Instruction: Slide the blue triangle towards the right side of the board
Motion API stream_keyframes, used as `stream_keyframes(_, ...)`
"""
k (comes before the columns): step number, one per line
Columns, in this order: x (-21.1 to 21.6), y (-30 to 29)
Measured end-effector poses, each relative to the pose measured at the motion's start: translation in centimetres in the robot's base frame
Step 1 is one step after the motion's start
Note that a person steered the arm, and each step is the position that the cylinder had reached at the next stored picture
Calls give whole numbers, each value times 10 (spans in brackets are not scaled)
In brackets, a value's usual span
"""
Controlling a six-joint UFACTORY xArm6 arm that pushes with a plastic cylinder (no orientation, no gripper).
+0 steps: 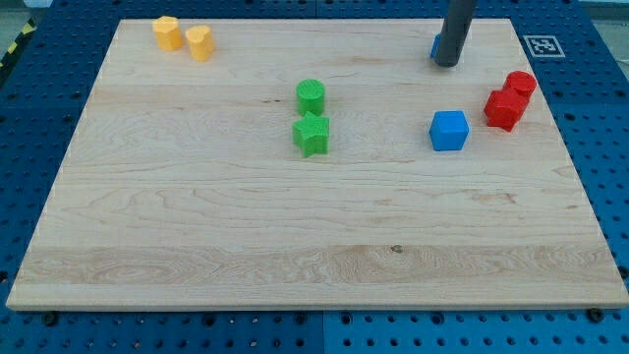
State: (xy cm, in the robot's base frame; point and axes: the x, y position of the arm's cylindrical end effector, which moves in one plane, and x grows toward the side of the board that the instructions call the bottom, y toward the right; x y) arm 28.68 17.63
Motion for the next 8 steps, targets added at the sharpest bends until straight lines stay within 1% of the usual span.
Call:
stream_keyframes(1,-5,-27)
stream_keyframes(2,-29,-31)
stream_keyframes(3,-46,-21)
stream_keyframes(4,-48,-19)
stream_keyframes(5,-46,-44)
stream_keyframes(6,-33,-63)
stream_keyframes(8,-32,-52)
